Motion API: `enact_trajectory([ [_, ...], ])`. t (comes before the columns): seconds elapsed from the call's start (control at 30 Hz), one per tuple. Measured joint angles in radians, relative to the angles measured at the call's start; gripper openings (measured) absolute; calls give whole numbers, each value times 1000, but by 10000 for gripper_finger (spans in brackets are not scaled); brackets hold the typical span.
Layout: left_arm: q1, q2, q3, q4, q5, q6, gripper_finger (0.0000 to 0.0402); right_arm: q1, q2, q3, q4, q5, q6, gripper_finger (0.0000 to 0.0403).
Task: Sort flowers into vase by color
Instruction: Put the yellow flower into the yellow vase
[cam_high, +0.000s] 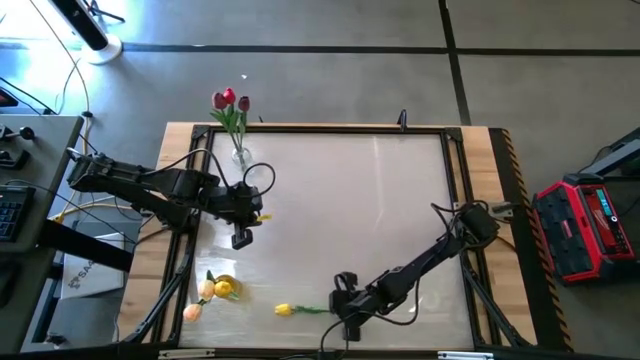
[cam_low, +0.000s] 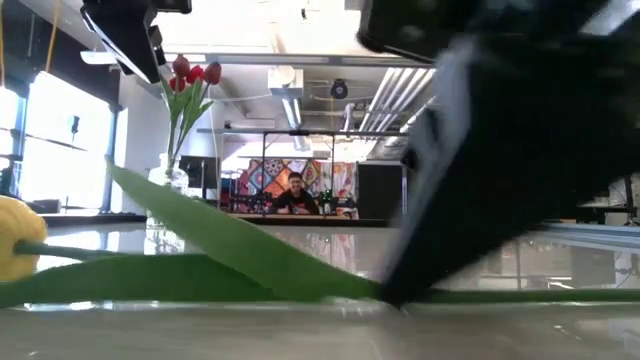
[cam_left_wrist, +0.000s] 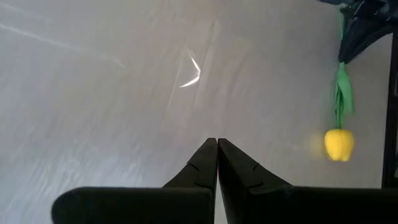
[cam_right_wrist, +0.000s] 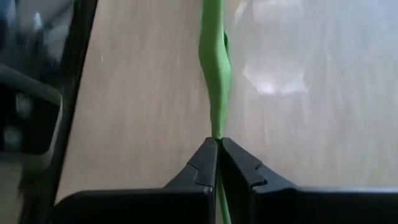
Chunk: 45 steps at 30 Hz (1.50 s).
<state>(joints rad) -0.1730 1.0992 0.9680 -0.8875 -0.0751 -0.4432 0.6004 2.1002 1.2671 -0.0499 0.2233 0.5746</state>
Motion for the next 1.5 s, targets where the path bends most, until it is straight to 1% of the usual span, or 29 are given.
enact_trajectory([
  [0.07, 0, 0, 0, -20, 3, 0, 0, -5, 0, -1, 61, 44, 52, 2],
  [0.13, 0, 0, 0, -43, 3, 0, 0, -7, -15, -1, 81, 132, 106, 2],
  [0.27, 0, -7, 0, -42, 4, -41, 0, -5, -41, 0, 85, 344, 209, 1],
  [0.37, 0, -33, 0, 1, 0, -52, 0, -4, -64, 0, 108, 521, 258, 1],
  [0.43, 0, -60, 0, 30, -29, -60, 1, -5, -82, 1, 136, 641, 261, 1],
  [0.5, 0, -97, 0, 59, -78, -78, 6, -5, -92, 1, 162, 749, 263, 1],
  [0.57, 1, -140, 0, 96, -116, -80, 18, -5, -104, 1, 191, 857, 259, 1],
  [0.67, 6, -202, 0, 154, -139, -80, 47, -5, -130, 2, 227, 1003, 255, 0],
  [0.73, 12, -234, 1, 193, -146, -86, 71, -10, -140, 2, 258, 1071, 231, 0],
  [0.77, 14, -246, 1, 213, -148, -88, 82, -14, -142, 2, 276, 1088, 203, 0],
  [0.87, 17, -262, 1, 287, -155, -86, 114, -34, -148, 2, 394, 1082, 71, 0],
  [0.93, 17, -260, 1, 329, -149, -78, 130, -53, -149, 2, 516, 1045, -44, 0],
  [1.07, 17, -241, 1, 380, -119, -46, 148, -97, -149, 2, 834, 937, -353, 0],
  [1.13, 16, -229, 1, 389, -99, -29, 150, -120, -150, 3, 1011, 861, -506, 0],
  [1.2, 16, -222, 1, 394, -83, -11, 151, -141, -150, 3, 1164, 773, -623, 0],
  [1.3, 16, -212, 1, 437, -39, 47, 150, -171, -150, 4, 1299, 638, -687, 0],
  [1.4, 11, -207, 1, 522, 21, 109, 148, -206, -150, 4, 1345, 513, -663, 0],
  [1.5, 1, -194, 1, 596, 39, 132, 148, -247, -150, 4, 1365, 404, -609, 0],
])
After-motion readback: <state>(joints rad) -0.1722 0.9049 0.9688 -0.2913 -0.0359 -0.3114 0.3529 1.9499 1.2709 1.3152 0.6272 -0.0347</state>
